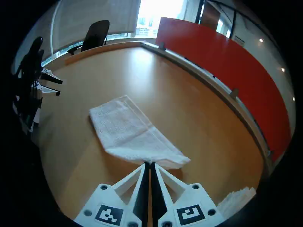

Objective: Fold towel

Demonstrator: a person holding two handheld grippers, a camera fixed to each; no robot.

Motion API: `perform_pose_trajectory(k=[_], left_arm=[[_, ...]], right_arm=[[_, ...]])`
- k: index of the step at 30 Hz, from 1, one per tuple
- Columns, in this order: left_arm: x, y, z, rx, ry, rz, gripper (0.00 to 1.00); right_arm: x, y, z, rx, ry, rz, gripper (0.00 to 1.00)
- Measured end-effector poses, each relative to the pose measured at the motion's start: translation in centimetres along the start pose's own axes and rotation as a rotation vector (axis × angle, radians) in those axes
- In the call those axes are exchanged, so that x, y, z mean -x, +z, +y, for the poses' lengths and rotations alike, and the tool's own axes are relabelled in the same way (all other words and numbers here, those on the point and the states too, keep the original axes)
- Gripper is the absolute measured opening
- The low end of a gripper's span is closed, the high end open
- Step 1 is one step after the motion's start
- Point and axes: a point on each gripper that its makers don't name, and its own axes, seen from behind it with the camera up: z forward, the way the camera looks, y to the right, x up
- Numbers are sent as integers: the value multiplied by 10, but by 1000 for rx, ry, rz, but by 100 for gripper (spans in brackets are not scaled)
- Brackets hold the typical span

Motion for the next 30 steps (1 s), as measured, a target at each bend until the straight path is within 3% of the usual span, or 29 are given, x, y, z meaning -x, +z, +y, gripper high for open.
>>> perform_pose_trajectory(k=[11, 22, 30], left_arm=[[0, -1, 2, -4, -12, 2, 99], [3, -1, 2, -7, -23, -1, 99], [6, -1, -2, -12, -39, -5, 99]], right_arm=[[-58, -2, -8, -49, -104, 71, 2], [-77, 10, -21, -108, -168, 73, 2], [-90, 34, -48, -187, -221, 66, 2]])
